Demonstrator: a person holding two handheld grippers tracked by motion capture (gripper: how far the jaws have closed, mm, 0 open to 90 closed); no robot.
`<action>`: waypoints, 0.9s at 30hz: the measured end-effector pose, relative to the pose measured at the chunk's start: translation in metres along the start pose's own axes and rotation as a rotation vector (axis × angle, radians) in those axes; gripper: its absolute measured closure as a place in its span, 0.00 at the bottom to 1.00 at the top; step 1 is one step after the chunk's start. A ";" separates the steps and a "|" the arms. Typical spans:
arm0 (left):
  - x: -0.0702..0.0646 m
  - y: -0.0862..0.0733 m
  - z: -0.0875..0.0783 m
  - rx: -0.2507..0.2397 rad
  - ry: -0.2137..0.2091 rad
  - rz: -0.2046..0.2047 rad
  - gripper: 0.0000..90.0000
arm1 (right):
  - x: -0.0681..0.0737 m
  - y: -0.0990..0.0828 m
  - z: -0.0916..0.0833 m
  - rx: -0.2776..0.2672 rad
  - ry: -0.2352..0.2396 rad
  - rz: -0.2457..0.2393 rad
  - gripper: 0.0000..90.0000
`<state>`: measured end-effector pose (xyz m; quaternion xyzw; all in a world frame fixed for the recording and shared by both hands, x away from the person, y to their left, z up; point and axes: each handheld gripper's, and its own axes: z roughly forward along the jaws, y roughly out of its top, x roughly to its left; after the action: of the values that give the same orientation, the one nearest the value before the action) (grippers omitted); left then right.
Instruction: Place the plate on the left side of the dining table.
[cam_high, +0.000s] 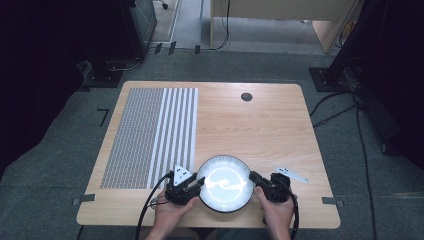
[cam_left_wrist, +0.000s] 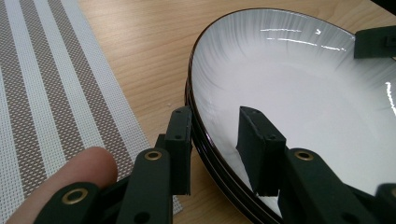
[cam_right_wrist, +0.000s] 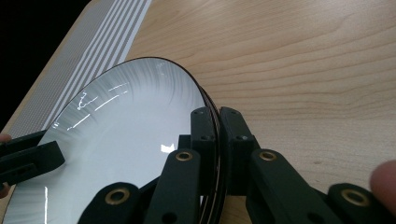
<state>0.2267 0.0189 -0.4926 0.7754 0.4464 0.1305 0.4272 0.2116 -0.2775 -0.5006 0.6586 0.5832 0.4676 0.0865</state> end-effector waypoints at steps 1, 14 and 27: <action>0.000 0.000 0.000 -0.001 -0.001 0.001 0.73 | 0.000 0.000 0.000 0.001 0.004 0.006 0.95; 0.003 0.001 0.000 0.000 -0.024 -0.021 0.72 | -0.007 -0.001 -0.001 -0.011 0.049 0.080 0.95; 0.004 0.001 -0.002 -0.004 -0.029 -0.027 0.72 | -0.008 0.003 -0.007 -0.051 0.116 0.096 1.00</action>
<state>0.2286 0.0227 -0.4914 0.7704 0.4502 0.1146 0.4367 0.2098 -0.2883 -0.4988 0.6552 0.5426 0.5236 0.0467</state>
